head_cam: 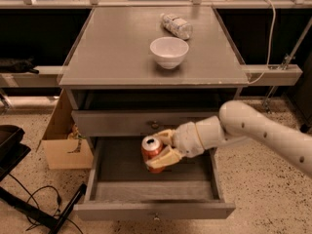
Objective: Pick coke can from middle drawer and place on counter
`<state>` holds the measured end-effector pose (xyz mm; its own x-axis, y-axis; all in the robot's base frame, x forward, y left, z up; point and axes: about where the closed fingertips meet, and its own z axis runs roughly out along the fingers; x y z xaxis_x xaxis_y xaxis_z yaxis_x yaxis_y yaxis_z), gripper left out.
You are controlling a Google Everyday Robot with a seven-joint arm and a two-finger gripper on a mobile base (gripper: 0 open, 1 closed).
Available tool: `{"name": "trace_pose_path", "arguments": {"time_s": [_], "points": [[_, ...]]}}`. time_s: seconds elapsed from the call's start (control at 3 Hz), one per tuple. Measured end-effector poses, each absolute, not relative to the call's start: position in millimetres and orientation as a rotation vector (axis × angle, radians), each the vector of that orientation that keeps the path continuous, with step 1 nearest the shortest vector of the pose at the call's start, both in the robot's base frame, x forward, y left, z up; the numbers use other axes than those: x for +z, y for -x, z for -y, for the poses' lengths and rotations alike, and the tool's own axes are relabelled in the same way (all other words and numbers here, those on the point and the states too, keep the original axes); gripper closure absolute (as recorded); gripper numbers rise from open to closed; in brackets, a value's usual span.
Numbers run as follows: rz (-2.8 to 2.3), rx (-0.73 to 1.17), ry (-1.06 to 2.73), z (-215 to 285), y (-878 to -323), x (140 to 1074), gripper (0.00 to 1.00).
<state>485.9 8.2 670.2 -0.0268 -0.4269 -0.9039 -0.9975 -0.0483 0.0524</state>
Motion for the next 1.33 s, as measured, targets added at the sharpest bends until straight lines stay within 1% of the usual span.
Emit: {"name": "trace_pose_path", "arguments": {"time_s": [0.33,0.67,1.0,1.33], "points": [[-1.471,0.916,1.661,-22.0,-507.9,795.7,1.00],[-1.448,0.759,1.691,-49.8,-538.1,905.0,1.00],[-1.488,0.667,1.621,-78.1,-588.0,968.1,1.00],[-1.583,0.666,1.462,-122.4,-676.9,985.9,1.00]]}}
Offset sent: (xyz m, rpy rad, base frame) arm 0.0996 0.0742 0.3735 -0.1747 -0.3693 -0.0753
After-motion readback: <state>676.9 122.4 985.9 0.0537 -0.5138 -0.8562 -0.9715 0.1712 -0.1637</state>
